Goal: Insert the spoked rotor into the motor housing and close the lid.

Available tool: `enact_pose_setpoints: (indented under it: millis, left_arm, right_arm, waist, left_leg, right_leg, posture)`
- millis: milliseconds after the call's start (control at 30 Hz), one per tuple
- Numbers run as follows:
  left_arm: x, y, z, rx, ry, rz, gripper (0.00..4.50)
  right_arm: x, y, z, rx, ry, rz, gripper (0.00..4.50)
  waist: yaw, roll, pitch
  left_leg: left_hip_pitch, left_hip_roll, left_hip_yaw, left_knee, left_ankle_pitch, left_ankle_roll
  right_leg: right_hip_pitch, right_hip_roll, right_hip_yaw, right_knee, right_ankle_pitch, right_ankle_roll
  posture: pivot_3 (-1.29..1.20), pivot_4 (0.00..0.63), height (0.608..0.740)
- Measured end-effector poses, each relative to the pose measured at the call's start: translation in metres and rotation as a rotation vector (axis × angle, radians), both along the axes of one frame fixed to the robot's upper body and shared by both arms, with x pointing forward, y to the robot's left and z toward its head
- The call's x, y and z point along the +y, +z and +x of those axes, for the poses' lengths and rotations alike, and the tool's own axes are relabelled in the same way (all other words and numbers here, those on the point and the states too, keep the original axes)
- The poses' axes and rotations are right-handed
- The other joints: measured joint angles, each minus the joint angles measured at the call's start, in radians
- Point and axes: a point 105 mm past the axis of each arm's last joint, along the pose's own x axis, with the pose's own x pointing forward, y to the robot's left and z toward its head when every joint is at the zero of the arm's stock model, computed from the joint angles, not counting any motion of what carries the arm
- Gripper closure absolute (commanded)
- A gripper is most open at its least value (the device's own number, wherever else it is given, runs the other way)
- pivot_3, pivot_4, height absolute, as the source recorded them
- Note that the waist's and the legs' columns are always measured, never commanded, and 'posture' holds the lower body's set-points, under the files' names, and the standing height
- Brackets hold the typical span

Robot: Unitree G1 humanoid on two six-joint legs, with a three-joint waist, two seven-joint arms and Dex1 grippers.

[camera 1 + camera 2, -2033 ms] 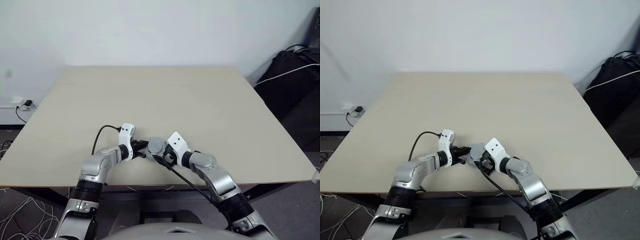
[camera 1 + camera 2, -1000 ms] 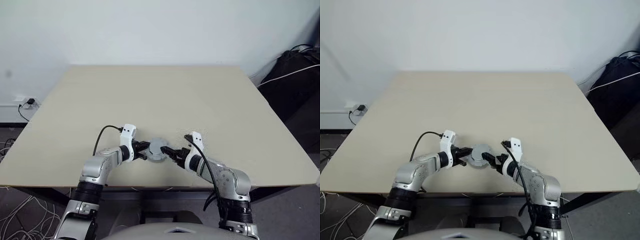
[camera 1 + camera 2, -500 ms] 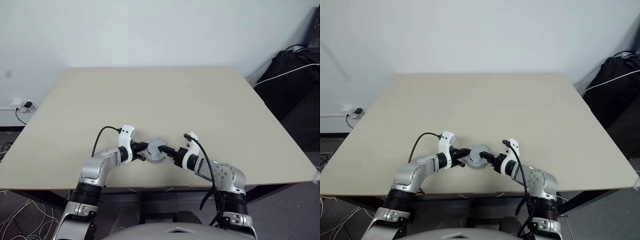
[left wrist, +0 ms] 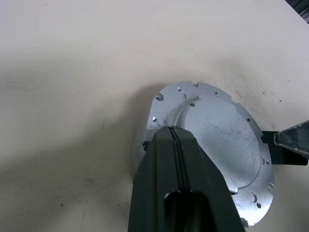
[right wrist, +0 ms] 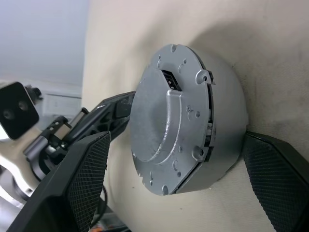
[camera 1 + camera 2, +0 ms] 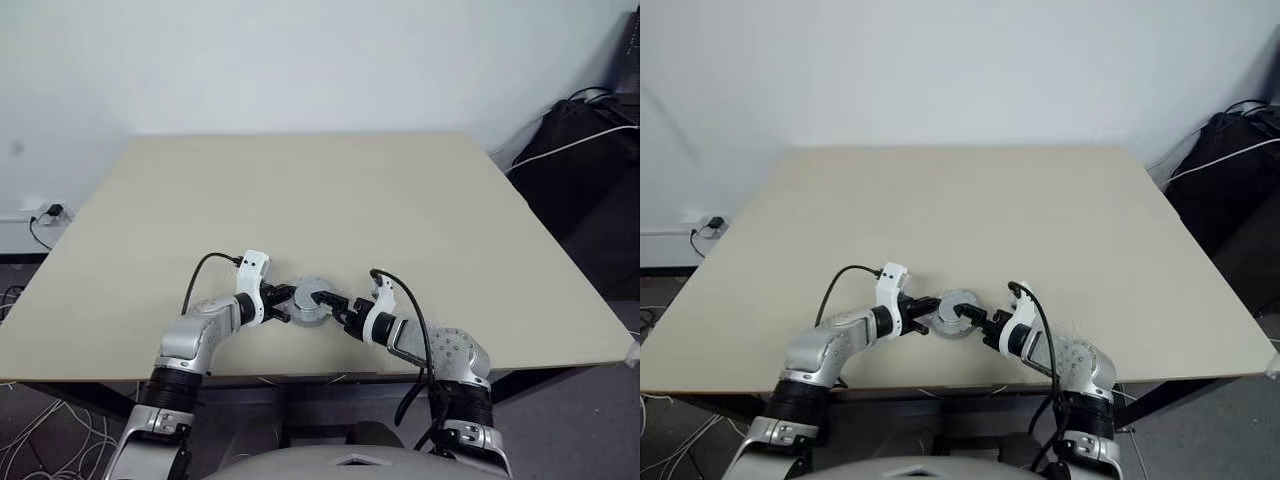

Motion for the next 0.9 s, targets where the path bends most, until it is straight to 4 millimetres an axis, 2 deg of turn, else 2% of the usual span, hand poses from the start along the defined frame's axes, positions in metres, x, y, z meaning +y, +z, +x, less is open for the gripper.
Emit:
enact_pose_setpoints:
  millis: [267, 467, 567, 833, 900]
  left_arm:
    - [0.0051, -0.0011, 0.0003, -0.001, 0.014, 0.015, 4.50]
    - [0.0059, -0.0015, -0.0001, -0.001, 0.017, 0.016, 4.50]
    - [0.0056, -0.0014, -0.0004, -0.001, 0.017, 0.015, 4.50]
    - [0.0073, -0.0020, -0.0006, -0.003, 0.021, 0.026, 4.50]
    - [0.0072, -0.0012, -0.0008, -0.007, 0.021, 0.026, 4.50]
  right_arm:
    - [0.0080, 0.0086, -0.0079, 0.013, 0.049, 0.107, 0.02]
    - [0.0083, 0.0091, -0.0075, 0.011, 0.047, 0.110, 0.02]
    - [0.0072, 0.0071, -0.0061, 0.014, 0.033, 0.099, 0.59]
    - [0.0030, 0.0009, -0.0067, 0.034, 0.004, 0.077, 3.14]
    - [0.0014, 0.0011, -0.0066, 0.034, -0.005, 0.082, 3.21]
  waist:
    - [-0.002, 0.001, 0.001]
    - [-0.002, 0.002, 0.001]
    - [-0.002, 0.002, 0.001]
    - [0.001, 0.002, 0.001]
    - [0.003, 0.003, 0.001]
  left_leg:
    - [-0.001, 0.000, 0.000, 0.000, 0.000, 0.000]
    - [-0.001, 0.000, 0.000, 0.000, 0.000, 0.000]
    - [-0.001, 0.000, 0.000, 0.000, 0.000, 0.000]
    - [-0.002, 0.000, 0.000, -0.001, 0.000, 0.000]
    - [-0.002, 0.000, 0.000, 0.000, 0.000, 0.000]
  right_leg:
    - [-0.001, 0.000, 0.000, 0.000, 0.001, 0.001]
    - [-0.001, 0.000, 0.000, 0.000, 0.000, 0.000]
    - [-0.001, 0.000, 0.000, 0.000, -0.001, -0.001]
    - [-0.003, 0.000, 0.000, 0.000, 0.001, 0.002]
    - [-0.002, -0.001, 0.000, 0.000, 0.001, 0.002]
  posture:
    - [0.00, 0.000, 0.740]
    - [0.00, 0.000, 0.740]
    - [0.00, 0.000, 0.740]
    - [0.00, 0.000, 0.740]
    - [0.00, 0.000, 0.740]
